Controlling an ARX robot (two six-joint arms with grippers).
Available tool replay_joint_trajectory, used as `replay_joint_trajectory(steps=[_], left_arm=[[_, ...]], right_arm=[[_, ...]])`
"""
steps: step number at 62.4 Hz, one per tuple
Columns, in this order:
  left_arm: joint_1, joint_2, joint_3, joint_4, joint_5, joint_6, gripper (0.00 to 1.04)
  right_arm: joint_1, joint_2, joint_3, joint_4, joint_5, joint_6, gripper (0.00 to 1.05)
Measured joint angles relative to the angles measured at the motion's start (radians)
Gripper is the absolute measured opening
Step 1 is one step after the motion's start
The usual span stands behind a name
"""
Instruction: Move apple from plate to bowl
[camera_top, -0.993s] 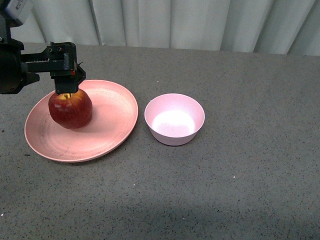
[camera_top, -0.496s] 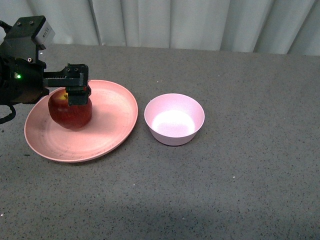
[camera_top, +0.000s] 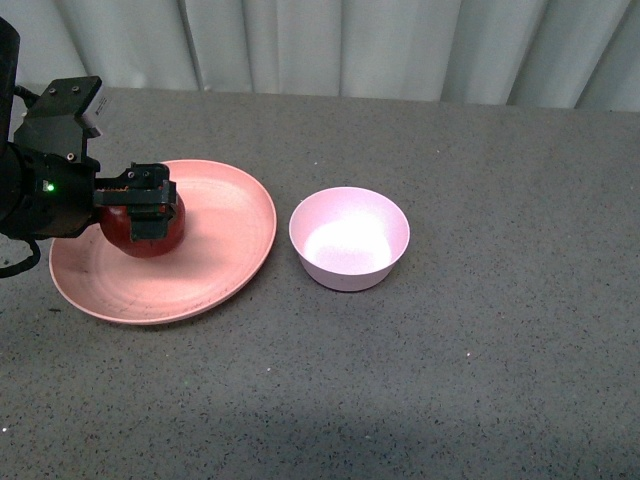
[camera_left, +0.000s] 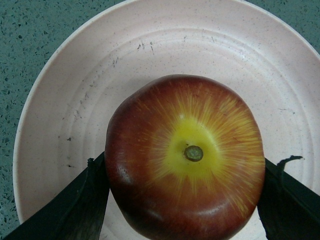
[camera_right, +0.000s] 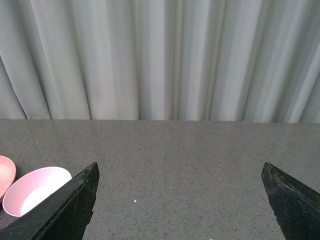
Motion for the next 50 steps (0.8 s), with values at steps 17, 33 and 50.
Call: replay_joint_trajectory(steps=[17,33,50], left_arm=[[-0.069,-0.094,-0.015,0.018,0.014,-0.016,0.72],[-0.237,-0.146,-0.002,0.037,0.011,-0.059,0.71],[-0.333,-0.091,0.050,0.038,-0.006,-0.087,0.71]], right_arm=[[0.000,0.000,0.000,0.000,0.000,0.000,0.95],[0.000,0.000,0.000,0.000,0.000,0.000,0.95],[0.000,0.000,0.000,0.000,0.000,0.000,0.95]])
